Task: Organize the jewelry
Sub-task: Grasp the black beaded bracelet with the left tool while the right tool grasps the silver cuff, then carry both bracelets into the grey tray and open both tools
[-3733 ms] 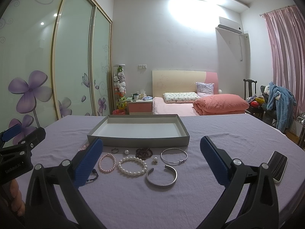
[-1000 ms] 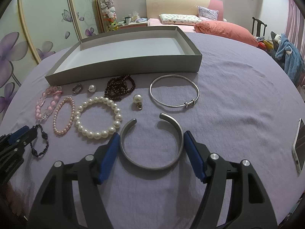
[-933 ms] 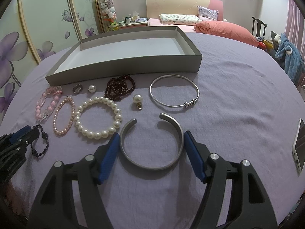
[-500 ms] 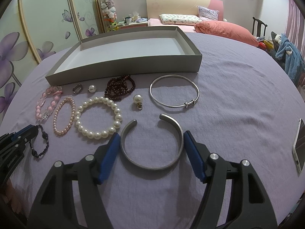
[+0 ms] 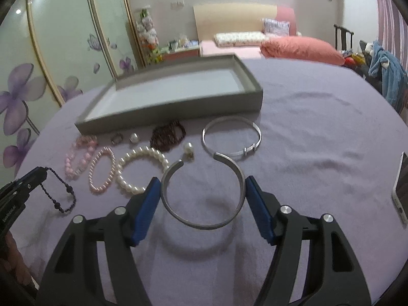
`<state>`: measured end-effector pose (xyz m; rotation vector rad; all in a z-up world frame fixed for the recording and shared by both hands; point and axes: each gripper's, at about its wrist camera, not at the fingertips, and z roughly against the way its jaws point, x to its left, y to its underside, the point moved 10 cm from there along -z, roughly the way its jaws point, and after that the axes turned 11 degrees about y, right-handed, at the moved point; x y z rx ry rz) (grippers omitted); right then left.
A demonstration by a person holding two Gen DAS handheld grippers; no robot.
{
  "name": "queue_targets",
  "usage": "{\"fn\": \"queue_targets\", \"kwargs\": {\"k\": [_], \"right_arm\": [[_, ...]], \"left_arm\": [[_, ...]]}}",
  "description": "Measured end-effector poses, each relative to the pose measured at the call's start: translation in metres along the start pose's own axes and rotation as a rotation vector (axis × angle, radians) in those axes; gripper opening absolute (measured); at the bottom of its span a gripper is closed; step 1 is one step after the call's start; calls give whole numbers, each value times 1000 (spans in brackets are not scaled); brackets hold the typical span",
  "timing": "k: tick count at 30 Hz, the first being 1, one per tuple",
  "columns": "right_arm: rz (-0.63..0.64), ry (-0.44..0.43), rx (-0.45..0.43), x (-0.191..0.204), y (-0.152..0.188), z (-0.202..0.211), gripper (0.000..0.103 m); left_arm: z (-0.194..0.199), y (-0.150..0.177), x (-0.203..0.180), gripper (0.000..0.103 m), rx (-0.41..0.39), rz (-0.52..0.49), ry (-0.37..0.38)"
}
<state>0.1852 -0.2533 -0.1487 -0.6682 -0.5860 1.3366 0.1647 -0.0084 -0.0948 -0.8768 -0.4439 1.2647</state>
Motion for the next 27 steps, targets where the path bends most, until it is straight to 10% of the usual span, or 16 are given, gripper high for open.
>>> {"fn": "queue_targets", "kwargs": {"k": [27], "right_arm": [[4, 62, -554, 23, -131, 72, 66]], "left_arm": [[3, -115, -24, 12, -288, -89, -47]]}}
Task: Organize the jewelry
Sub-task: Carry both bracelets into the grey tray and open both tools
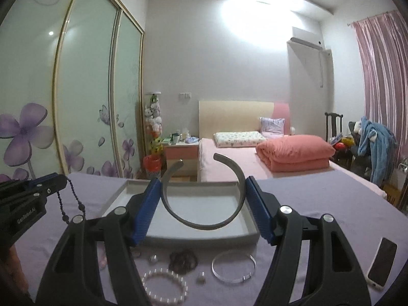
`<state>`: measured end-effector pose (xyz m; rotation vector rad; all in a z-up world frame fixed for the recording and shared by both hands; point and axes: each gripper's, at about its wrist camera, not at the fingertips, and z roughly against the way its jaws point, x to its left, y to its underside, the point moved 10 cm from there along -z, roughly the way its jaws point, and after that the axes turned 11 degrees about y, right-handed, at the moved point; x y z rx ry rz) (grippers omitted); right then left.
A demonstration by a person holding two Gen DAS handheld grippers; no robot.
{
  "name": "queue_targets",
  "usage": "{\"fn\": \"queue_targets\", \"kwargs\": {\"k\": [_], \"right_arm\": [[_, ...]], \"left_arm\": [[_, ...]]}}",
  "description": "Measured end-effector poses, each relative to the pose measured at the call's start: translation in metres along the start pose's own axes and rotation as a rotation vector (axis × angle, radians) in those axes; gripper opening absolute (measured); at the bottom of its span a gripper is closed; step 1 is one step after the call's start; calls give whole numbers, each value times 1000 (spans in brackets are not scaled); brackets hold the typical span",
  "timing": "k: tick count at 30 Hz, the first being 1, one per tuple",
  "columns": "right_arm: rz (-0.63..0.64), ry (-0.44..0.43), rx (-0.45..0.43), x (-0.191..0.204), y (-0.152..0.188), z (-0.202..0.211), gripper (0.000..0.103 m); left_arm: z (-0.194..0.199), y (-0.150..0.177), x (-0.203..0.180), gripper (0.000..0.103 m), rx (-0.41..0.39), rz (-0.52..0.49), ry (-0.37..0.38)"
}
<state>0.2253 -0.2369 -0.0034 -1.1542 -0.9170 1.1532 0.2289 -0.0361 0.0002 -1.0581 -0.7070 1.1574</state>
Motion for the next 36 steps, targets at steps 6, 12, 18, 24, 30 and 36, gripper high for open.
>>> {"fn": "queue_targets", "kwargs": {"k": [6, 12, 18, 24, 30, 36], "right_arm": [[0, 18, -2, 4, -8, -39, 66], [14, 25, 57, 8, 1, -85, 66], [24, 16, 189, 13, 29, -132, 66], [27, -26, 376, 27, 66, -169, 66], [42, -55, 475, 40, 92, -183, 67], [34, -48, 456, 33, 88, -177, 78]], "left_arm": [[-35, -4, 3, 12, 16, 8, -2], [-73, 6, 5, 12, 71, 27, 7], [-102, 19, 8, 12, 132, 44, 20], [-123, 30, 14, 12, 201, 82, 38], [-135, 41, 16, 12, 255, 102, 62], [-134, 45, 28, 22, 278, 151, 79]]}}
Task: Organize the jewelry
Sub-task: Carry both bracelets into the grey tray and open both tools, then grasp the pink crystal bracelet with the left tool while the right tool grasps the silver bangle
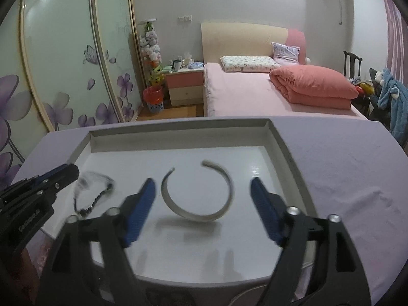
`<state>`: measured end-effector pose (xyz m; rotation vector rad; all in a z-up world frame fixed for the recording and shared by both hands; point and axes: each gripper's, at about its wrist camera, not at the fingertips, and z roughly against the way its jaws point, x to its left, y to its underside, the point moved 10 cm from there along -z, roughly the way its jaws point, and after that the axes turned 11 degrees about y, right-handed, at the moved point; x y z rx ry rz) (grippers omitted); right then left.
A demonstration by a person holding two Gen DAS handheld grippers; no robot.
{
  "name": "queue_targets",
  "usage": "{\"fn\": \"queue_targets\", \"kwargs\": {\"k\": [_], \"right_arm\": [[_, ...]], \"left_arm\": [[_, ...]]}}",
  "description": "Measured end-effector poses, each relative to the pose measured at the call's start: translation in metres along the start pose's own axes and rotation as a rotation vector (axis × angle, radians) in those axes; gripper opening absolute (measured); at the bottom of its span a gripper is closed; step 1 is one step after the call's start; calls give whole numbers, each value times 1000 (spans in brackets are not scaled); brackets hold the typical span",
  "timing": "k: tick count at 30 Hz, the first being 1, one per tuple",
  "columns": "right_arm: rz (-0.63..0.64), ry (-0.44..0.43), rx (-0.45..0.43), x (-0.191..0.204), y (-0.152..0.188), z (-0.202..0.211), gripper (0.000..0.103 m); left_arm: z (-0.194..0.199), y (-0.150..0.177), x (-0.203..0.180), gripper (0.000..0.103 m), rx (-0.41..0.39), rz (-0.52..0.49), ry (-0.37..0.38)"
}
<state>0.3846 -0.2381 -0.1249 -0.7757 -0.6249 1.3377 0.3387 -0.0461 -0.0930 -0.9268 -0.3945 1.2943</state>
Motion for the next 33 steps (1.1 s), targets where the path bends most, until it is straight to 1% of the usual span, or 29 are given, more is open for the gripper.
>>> {"fn": "queue_targets", "kwargs": {"k": [1, 3, 10, 11, 14, 18, 21, 24, 28, 31, 33], "right_arm": [[-7, 2, -6, -6, -1, 2, 78], [-25, 9, -16, -14, -2, 8, 78], [-62, 28, -45, -40, -5, 32, 78], [-61, 31, -51, -44, -4, 37, 78], [-63, 39, -59, -54, 0, 50, 78], [-69, 43, -52, -68, 11, 64, 78], [-57, 51, -27, -78, 31, 74, 78], [-36, 60, 8, -84, 50, 77, 78], [-5, 68, 87, -92, 84, 74, 78], [21, 65, 140, -91, 103, 71, 78], [37, 63, 165, -90, 111, 68, 78]], "left_arm": [[4, -1, 3, 26, -7, 8, -3], [11, -4, 8, 29, -23, 16, -10], [38, -9, 26, 29, -59, 38, -50], [44, -7, 28, 30, -64, 36, -54], [57, 0, 33, 36, -72, 32, -71], [74, 15, 39, 37, -69, 38, -77], [86, 32, 45, 38, -52, 48, -75], [97, 47, 49, 41, -38, 43, -83], [104, 67, 54, 45, -10, 36, -95], [106, 79, 55, 49, 12, 27, -102], [106, 83, 57, 51, 24, 30, -101]]}}
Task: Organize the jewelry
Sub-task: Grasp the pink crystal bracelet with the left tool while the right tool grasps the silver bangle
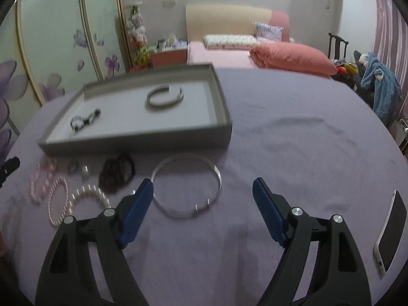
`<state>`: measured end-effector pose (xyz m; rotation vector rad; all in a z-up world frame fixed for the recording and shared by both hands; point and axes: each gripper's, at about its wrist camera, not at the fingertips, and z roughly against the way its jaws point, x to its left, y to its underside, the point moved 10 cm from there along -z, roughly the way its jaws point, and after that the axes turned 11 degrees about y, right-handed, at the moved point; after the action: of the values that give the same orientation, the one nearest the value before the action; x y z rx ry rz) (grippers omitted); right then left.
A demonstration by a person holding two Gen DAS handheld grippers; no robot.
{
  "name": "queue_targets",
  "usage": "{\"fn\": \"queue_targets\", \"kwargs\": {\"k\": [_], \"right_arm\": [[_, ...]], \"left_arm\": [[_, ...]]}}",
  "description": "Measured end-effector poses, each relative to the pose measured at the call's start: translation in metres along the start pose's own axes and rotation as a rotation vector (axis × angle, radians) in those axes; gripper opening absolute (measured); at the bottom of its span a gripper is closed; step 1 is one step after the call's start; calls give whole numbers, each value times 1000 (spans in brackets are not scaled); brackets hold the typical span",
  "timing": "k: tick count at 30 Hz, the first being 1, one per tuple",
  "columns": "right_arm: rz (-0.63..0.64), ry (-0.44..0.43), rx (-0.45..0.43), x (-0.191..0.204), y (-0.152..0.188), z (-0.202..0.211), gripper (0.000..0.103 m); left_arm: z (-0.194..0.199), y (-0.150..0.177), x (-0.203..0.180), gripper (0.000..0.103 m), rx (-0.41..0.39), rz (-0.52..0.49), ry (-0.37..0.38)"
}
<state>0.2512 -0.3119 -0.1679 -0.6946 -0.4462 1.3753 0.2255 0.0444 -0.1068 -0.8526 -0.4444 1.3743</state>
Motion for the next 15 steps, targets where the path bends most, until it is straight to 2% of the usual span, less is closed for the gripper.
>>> {"fn": "queue_targets", "kwargs": {"k": [3, 7, 10, 15], "right_arm": [[20, 2, 33, 6, 7, -7, 85], [44, 9, 84, 14, 11, -19, 88], [47, 12, 90, 16, 7, -24, 92], [51, 12, 91, 20, -4, -33, 92]], "left_arm": [[1, 8, 2, 54, 16, 6, -2], [-1, 13, 4, 57, 23, 12, -4], [-2, 17, 4, 58, 31, 13, -1], [-4, 23, 4, 58, 49, 5, 6]]}}
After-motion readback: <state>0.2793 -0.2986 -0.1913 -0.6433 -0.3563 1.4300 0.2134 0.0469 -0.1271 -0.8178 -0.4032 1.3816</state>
